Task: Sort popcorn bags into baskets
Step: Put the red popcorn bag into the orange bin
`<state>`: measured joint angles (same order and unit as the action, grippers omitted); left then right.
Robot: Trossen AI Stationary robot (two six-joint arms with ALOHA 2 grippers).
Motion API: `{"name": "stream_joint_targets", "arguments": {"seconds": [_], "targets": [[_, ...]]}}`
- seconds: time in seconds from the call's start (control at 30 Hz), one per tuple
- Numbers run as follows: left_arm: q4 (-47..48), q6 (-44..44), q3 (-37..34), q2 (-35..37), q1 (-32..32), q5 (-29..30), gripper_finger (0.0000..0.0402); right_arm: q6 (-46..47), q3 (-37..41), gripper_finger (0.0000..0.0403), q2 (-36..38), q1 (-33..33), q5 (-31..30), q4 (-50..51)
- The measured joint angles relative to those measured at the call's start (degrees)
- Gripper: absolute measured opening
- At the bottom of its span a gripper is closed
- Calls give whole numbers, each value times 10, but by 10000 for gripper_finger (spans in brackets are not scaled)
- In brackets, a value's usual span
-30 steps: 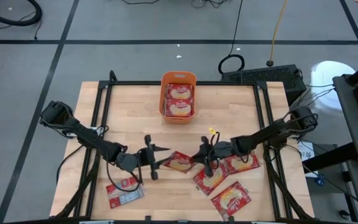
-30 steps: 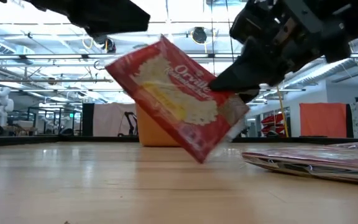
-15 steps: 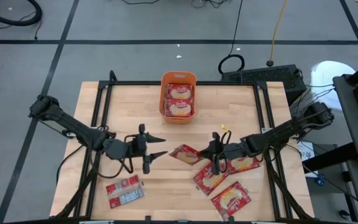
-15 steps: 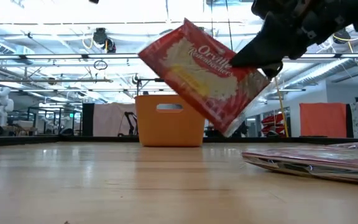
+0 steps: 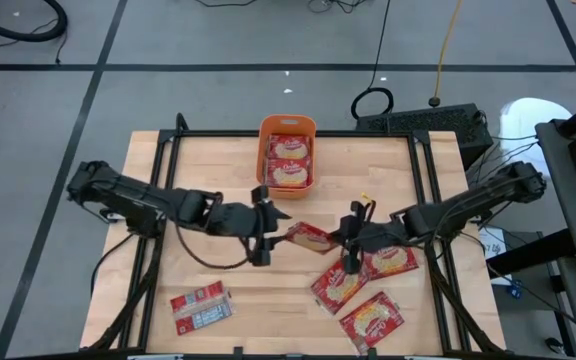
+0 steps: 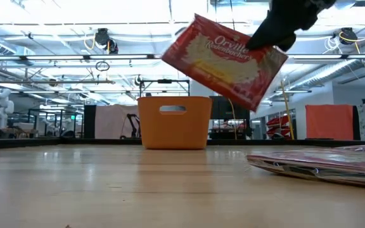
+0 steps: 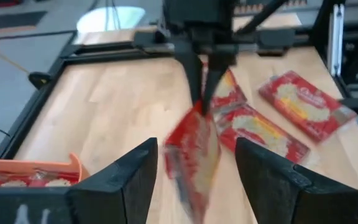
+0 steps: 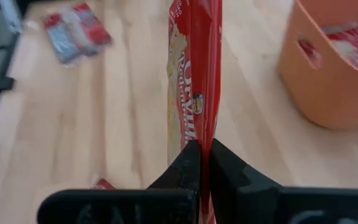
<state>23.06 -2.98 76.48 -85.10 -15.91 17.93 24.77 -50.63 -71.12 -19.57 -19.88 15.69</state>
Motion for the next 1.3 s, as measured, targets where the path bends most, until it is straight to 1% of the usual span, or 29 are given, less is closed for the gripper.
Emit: {"name": "stream_joint_targets", "arguments": {"seconds": [0.07, 0.17, 0.27, 0.4, 0.5, 0.57, 0.67, 0.7, 0.77, 0.87, 0.97, 1.07, 1.17, 1.3], "targets": [[7, 1, 14, -15, 10, -18, 221, 10, -26, 2, 0, 0, -11, 54], [9, 3, 17, -32, 19, -21, 221, 24, -59, 2, 0, 0, -28, 112], [8, 27, 17, -51, 26, -20, 221, 29, -77, 2, -2, 0, -27, 143], [-6, 56, 17, -72, 27, -18, 226, 29, -83, 2, -14, 0, -24, 158], [-33, 75, 16, -80, 27, -15, 246, 31, -83, 2, -32, 0, -24, 162], [-84, 82, 18, -93, 30, -14, 266, 28, -83, 2, -45, 0, -24, 163], [-102, 98, 16, -111, 36, -14, 299, 10, -83, 2, -58, 0, -23, 139], [-117, 100, 18, -121, 39, -17, 309, 6, -83, 2, -60, 0, -23, 135], [-96, 100, 16, -138, 48, -35, 325, -5, -82, 2, -66, 0, -23, 124], [-107, 101, 16, -167, 56, -63, 330, -18, -84, 2, -66, -3, -26, 103], [-114, 98, 16, -186, 56, -66, 311, -28, -83, 2, -68, -4, -29, 99], [-111, 92, 16, -190, 56, -81, 269, -31, -82, 3, -69, -4, -40, 105], [-113, 86, 16, -188, 56, -92, 211, -33, -82, 3, -68, -4, -41, 102], [-107, 88, 16, -188, 54, -92, 119, -36, -82, 3, -68, -4, -39, 101]]}}
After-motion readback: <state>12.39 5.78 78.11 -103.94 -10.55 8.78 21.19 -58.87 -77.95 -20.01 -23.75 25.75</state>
